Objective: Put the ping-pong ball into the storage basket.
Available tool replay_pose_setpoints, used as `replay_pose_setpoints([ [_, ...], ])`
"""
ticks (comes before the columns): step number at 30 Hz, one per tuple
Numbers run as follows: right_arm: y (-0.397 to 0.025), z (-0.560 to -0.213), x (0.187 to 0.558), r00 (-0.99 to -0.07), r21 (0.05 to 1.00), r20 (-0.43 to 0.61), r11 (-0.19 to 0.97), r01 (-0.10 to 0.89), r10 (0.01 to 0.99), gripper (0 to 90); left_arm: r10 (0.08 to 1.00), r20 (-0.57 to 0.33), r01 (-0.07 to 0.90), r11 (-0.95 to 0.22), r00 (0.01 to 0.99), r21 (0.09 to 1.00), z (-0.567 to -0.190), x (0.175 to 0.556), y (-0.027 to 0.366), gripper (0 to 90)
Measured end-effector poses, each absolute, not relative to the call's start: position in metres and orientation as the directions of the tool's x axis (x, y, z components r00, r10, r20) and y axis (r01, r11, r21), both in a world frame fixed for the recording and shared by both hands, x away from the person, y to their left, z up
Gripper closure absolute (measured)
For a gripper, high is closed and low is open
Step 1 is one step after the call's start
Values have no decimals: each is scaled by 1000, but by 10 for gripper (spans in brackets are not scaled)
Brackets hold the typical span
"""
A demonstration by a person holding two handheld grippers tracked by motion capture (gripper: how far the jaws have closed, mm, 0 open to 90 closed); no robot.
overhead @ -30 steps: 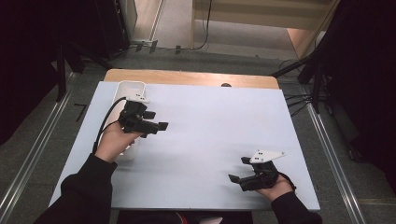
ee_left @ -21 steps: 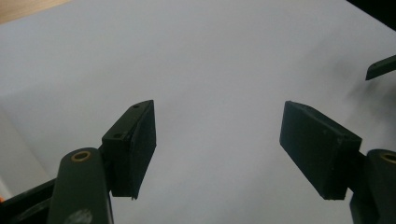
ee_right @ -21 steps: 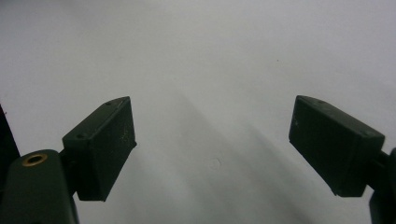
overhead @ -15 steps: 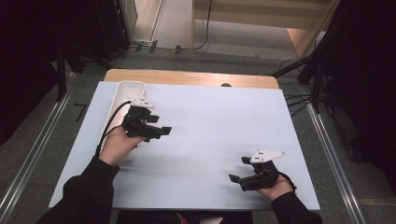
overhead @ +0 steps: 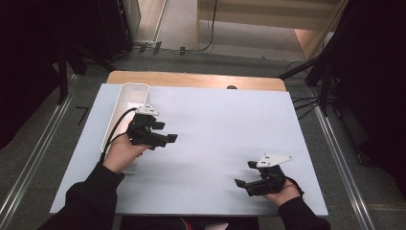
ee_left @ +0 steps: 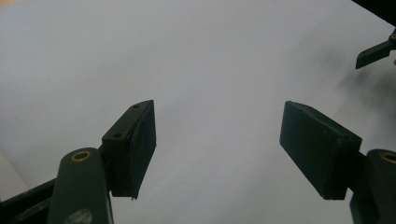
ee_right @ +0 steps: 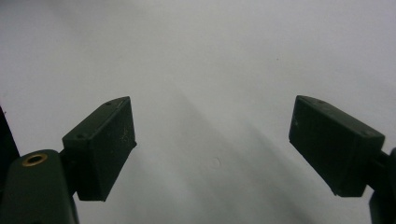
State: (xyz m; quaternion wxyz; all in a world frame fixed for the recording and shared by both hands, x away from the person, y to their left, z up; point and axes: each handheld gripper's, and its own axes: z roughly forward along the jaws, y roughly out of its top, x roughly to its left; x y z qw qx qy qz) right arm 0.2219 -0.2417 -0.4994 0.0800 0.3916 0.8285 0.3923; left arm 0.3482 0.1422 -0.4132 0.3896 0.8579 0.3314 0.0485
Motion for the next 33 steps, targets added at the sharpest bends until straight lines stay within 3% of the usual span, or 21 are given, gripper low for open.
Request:
replay_pose_setpoints([
  [33,-242,-499,223,-684,714,172,388,582,709,133,545,-167,486,-516,822,705,-427,320,150,236],
])
